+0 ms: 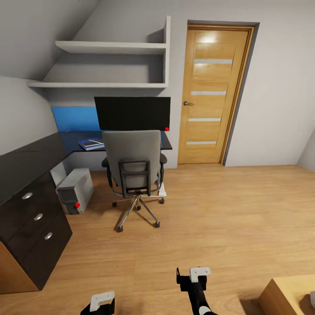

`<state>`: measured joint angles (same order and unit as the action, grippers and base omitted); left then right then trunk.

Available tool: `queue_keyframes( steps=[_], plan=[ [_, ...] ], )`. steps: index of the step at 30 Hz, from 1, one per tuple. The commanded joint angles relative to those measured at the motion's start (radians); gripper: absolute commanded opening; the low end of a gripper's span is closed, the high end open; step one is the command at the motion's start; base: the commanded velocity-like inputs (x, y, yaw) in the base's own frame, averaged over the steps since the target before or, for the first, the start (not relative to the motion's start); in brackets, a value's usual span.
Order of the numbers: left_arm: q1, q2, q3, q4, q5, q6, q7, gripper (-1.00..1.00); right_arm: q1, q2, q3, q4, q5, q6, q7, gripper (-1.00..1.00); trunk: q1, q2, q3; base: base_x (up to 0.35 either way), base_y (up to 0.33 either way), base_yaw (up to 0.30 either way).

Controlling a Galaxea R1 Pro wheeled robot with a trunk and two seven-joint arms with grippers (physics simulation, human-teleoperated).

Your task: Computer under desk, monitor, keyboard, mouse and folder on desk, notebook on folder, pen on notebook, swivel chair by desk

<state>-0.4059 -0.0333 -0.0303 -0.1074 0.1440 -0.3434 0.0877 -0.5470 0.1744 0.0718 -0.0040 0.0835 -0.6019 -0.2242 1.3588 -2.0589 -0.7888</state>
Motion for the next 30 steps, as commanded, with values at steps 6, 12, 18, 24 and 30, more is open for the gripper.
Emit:
queue_keyframes(
  steps=[6,12,18,24,30],
  plan=[
    [-0.001,0.011,-0.004,0.058,0.032,-0.043,0.0,1.0,-0.001,-0.027,0.006,0.002,0.006,0.007,-0.014,1.0,-0.023,0.042,0.018,-0.001,0.0,0.0],
    [-0.001,0.014,-0.004,0.08,0.05,-0.078,0.0,1.0,-0.001,-0.046,0.006,0.015,-0.002,0.01,-0.015,1.0,-0.046,0.084,0.037,0.0,0.0,0.0],
    [0.001,0.015,-0.003,0.086,0.056,-0.09,0.0,1.0,0.016,-0.054,0.005,0.024,-0.008,0.011,-0.016,1.0,-0.069,0.126,0.055,0.0,0.0,0.0],
    [0.016,0.016,-0.003,0.087,0.057,-0.096,0.0,1.0,0.056,-0.068,0.005,0.026,-0.01,0.008,-0.024,1.0,-0.092,0.168,0.074,0.0,0.0,0.0],
    [0.056,0.016,-0.003,0.087,0.057,-0.183,0.0,1.0,0.111,-0.088,0.006,0.026,-0.012,-0.006,-0.028,1.0,-0.115,0.21,0.093,0.0,0.0,0.0]
  ],
)
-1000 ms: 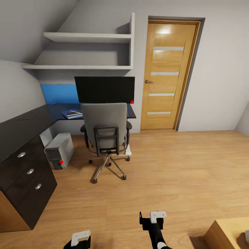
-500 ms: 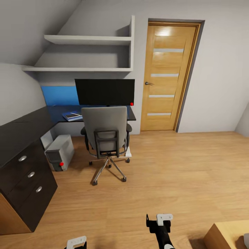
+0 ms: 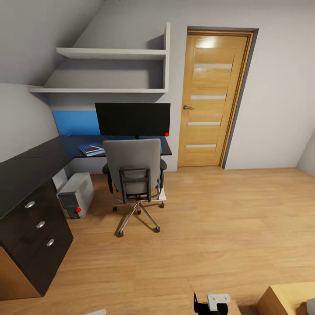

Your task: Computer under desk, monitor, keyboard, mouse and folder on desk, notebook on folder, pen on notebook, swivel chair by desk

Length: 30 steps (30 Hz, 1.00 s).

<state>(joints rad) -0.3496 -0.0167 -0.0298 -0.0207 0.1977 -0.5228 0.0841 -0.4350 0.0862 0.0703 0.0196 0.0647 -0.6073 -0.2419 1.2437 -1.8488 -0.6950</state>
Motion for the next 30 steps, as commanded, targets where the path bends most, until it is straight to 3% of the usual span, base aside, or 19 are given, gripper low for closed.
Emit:
queue_keyframes(
  steps=[1,7,15,24,30],
  plan=[
    [0.005,0.0,-0.004,0.001,0.003,-0.019,0.003,1.0,0.003,-0.004,0.007,0.002,0.007,-0.005,-0.011,1.0,-0.004,0.007,0.002,0.0,0.0,0.0],
    [0.027,0.002,-0.004,0.001,0.004,-0.084,0.004,1.0,0.017,-0.013,0.008,0.002,0.007,-0.054,-0.012,1.0,-0.027,0.049,0.021,0.0,0.0,0.0],
    [0.038,0.006,-0.004,0.001,0.003,-0.111,0.003,1.0,0.048,-0.033,0.008,0.003,-0.004,-0.184,-0.042,1.0,-0.058,0.105,0.046,0.0,0.0,0.0],
    [0.045,0.013,-0.004,0.001,0.003,-0.142,0.003,1.0,0.079,-0.042,0.008,0.003,-0.011,-0.237,-0.053,1.0,-0.092,0.168,0.074,0.0,0.0,0.0],
    [0.078,0.015,-0.005,0.001,0.003,-0.164,0.002,1.0,0.085,-0.068,0.009,0.002,-0.011,-0.244,-0.051,1.0,-0.115,0.21,0.093,0.0,0.0,0.0]
  ],
)
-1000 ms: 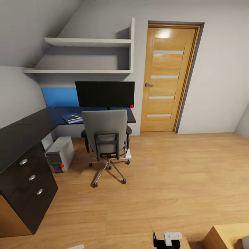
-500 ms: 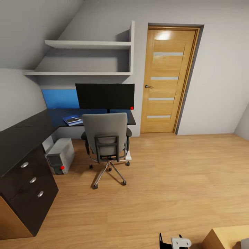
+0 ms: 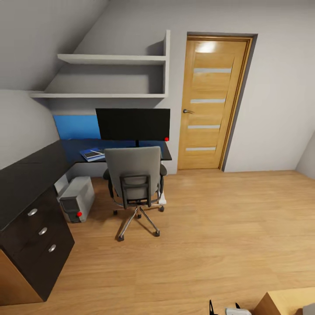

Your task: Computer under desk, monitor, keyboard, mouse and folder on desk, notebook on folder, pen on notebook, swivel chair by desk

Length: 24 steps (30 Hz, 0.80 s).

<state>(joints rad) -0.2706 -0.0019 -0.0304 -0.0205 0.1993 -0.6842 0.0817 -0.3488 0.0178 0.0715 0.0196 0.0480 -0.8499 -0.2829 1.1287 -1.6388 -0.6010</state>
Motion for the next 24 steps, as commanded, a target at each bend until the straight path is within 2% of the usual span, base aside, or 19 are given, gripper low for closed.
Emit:
queue_keyframes(
  steps=[1,4,7,13,24],
  plan=[
    [0.004,0.0,-0.004,0.001,0.001,-0.005,0.004,1.0,-0.001,-0.003,0.008,0.002,0.006,-0.003,-0.01,1.0,-0.004,0.007,0.002,0.0,0.0,0.0],
    [0.016,-0.001,-0.005,0.001,0.0,-0.01,-0.001,1.0,0.001,-0.004,0.01,0.002,0.007,-0.015,-0.009,1.0,-0.016,0.028,0.012,0.0,0.0,0.0],
    [0.027,-0.001,-0.005,0.001,0.0,-0.021,-0.008,1.0,0.005,0.006,0.01,0.002,0.008,-0.039,-0.009,1.0,-0.027,0.049,0.021,0.0,0.0,0.0],
    [0.041,-0.001,-0.005,0.001,0.001,-0.066,-0.014,1.0,0.026,0.024,0.01,0.002,0.01,-0.125,-0.011,1.0,-0.05,0.091,0.04,0.0,0.0,0.0],
    [0.071,-0.002,-0.005,0.001,0.0,-0.12,-0.017,1.0,0.039,0.029,0.01,0.002,0.01,-0.195,-0.013,1.0,-0.092,0.168,0.074,0.0,0.0,0.0]
  ],
)
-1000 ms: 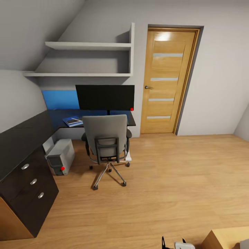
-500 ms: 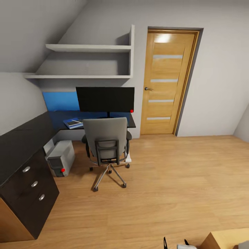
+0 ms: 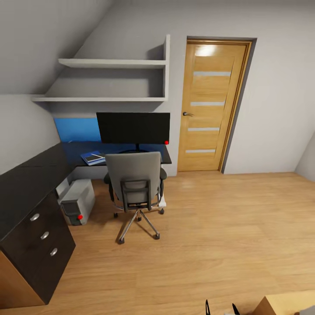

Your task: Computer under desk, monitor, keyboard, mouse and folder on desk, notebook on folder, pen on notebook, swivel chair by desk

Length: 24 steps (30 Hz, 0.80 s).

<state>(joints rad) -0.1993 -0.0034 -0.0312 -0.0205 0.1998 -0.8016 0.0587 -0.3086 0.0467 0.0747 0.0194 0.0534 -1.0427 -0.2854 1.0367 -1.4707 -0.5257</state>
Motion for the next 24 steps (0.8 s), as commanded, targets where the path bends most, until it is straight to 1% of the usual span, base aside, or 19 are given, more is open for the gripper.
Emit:
queue_keyframes(
  steps=[1,3,5,10,20,24],
  plan=[
    [0.004,0.0,-0.004,0.001,0.0,-0.013,0.006,1.0,0.0,0.001,0.007,0.002,0.005,-0.004,-0.01,1.0,-0.004,0.007,0.002,0.0,0.0,0.0],
    [0.017,-0.002,-0.005,0.001,-0.001,-0.041,0.005,1.0,0.004,0.001,0.008,0.002,0.005,-0.004,-0.011,1.0,-0.012,0.021,0.009,0.0,0.0,0.0],
    [0.025,-0.004,-0.005,0.001,-0.002,-0.053,0.004,1.0,0.006,0.001,0.007,0.002,0.005,-0.004,-0.009,1.0,-0.019,0.035,0.015,0.0,0.0,0.0],
    [0.036,-0.007,-0.005,0.001,-0.002,-0.066,0.006,1.0,0.007,-0.002,0.007,0.002,0.005,0.002,-0.007,1.0,-0.019,0.035,0.015,0.0,0.0,0.0],
    [0.04,-0.008,-0.005,-0.001,-0.002,-0.067,0.01,1.0,0.008,-0.007,0.007,0.002,0.003,0.028,-0.007,1.0,-0.019,0.035,0.015,0.0,0.0,0.0],
    [0.04,-0.008,-0.006,-0.001,-0.002,-0.067,0.009,1.0,0.008,-0.017,0.007,0.002,0.003,0.032,-0.009,1.0,-0.019,0.035,0.015,0.0,0.0,0.0]
  ],
)
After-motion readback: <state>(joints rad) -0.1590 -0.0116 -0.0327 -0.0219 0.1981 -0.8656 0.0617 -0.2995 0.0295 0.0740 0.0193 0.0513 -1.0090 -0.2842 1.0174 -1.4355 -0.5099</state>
